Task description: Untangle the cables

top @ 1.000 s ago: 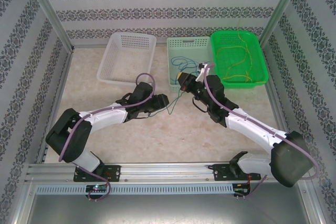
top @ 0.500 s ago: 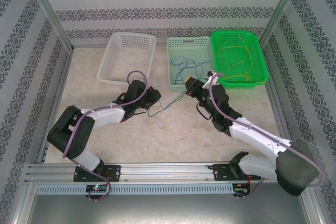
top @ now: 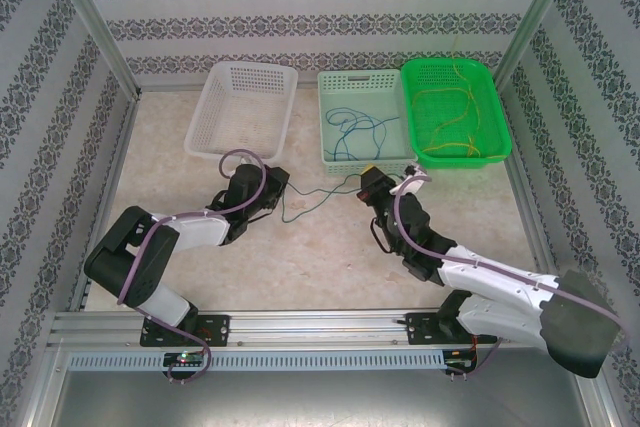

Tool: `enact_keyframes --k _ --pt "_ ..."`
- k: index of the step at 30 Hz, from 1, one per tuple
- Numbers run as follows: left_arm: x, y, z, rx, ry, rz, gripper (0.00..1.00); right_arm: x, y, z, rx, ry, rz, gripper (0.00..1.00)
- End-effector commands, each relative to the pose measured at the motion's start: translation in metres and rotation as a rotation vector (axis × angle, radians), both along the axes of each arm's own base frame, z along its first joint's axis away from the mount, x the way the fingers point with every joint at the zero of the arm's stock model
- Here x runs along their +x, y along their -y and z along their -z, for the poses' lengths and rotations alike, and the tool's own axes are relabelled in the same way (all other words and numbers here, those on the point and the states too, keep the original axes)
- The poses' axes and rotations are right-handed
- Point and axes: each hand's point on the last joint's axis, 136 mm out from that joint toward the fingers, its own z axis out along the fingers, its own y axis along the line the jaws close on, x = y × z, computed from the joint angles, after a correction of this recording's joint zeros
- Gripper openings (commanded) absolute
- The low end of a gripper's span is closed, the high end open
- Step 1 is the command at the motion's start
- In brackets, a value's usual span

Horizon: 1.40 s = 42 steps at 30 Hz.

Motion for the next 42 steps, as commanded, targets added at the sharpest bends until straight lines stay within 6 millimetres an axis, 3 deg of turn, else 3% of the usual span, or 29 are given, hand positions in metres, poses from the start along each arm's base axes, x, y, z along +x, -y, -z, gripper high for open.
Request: enact_keyframes --k 1,5,9,13,14,17,18,20,23,26,32,42 --pt "0.008 -0.032 -0.015 -0.075 0.047 -0.180 0.00 0.001 0.025 0.011 0.118 -0.018 0.146 0.00" --pt "0.004 -0.043 -0.022 -0.075 0.055 -0.228 0.00 -0.001 0.021 0.028 0.166 -0.062 0.132 0.00" --pt "0.002 -0.056 -0.026 -0.074 0.077 -0.283 0.00 -0.001 0.000 0.035 0.177 -0.102 0.072 0.00" --pt "0.001 -0.054 -0.037 -0.024 0.094 -0.245 0.00 0.002 -0.011 0.044 0.203 -0.129 0.051 0.00" --pt "0.001 -0.054 -0.040 -0.001 0.092 -0.231 0.08 0.003 -0.011 0.043 0.206 -0.131 0.054 0.00" --pt "-0.005 -0.055 -0.049 0.118 0.082 -0.178 0.68 0.006 -0.010 0.037 0.204 -0.116 0.071 0.00" --pt "-0.009 -0.057 -0.055 0.181 0.090 -0.155 0.84 0.008 -0.007 0.034 0.203 -0.107 0.080 0.00" --pt "-0.016 -0.062 -0.067 0.299 0.107 -0.108 0.99 0.011 0.001 0.029 0.203 -0.099 0.101 0.00" --pt "-0.030 -0.066 -0.086 0.397 0.168 -0.048 1.00 0.017 0.010 0.024 0.210 -0.091 0.120 0.00" --pt "-0.044 -0.056 -0.092 0.382 0.208 0.041 1.00 0.025 0.010 0.019 0.205 -0.087 0.117 0.00" --pt "-0.065 -0.008 -0.065 0.189 0.096 0.243 1.00 0.051 -0.010 0.003 0.258 -0.057 0.078 0.00" --pt "-0.056 0.027 -0.088 0.012 0.133 0.281 1.00 0.094 -0.054 -0.028 0.398 0.037 -0.023 0.00"
